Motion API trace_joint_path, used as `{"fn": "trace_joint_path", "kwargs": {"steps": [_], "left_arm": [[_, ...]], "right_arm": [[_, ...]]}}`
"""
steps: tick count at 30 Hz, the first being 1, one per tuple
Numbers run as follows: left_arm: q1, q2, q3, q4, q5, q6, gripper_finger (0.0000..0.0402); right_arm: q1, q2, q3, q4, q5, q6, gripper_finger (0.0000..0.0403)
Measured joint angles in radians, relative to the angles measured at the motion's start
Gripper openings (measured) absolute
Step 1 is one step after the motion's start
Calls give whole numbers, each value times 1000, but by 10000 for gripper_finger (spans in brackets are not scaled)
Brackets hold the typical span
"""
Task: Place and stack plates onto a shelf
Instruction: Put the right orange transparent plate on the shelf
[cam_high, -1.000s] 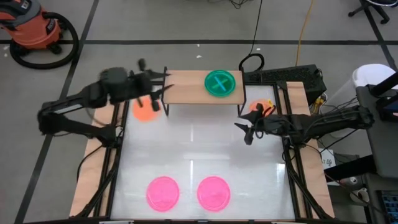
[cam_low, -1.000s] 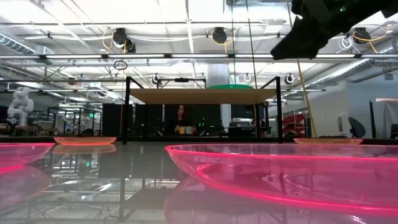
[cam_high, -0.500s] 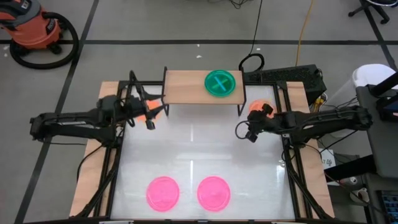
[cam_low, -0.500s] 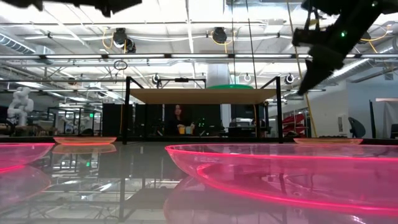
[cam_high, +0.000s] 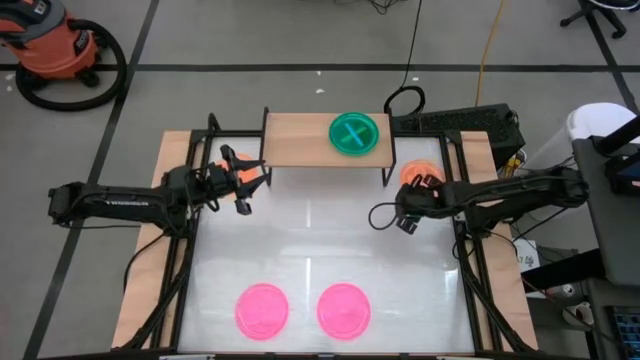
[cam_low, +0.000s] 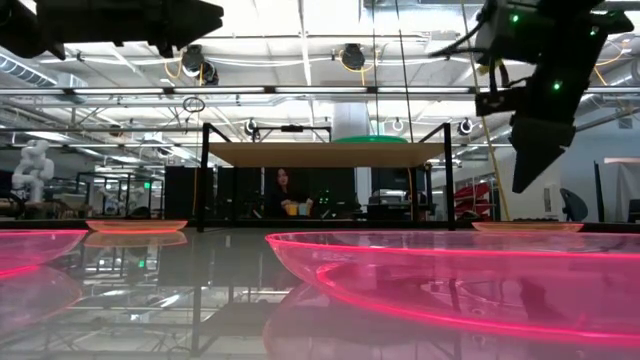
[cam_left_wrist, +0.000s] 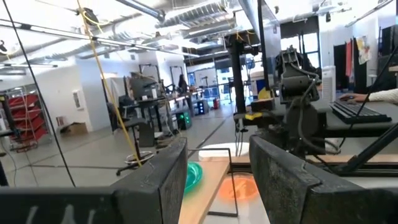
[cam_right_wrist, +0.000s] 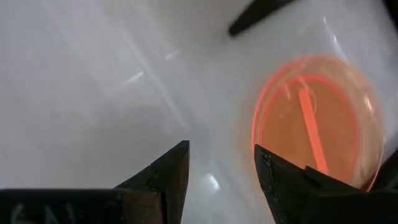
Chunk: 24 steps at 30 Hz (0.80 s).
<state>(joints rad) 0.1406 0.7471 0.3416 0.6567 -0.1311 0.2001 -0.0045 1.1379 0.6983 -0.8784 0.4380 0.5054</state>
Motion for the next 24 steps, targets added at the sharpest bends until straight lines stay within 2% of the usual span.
{"fn": "trace_joint_path", "kwargs": {"steps": [12,24], "left_arm": [[0,0,0,-18,0,-2,179],[0,0,0,-29,0,-29,179]], "right_arm": [[-101,60,-88,-17,-17,8,164],[-178,60,-91,62,12,-16,164]]}}
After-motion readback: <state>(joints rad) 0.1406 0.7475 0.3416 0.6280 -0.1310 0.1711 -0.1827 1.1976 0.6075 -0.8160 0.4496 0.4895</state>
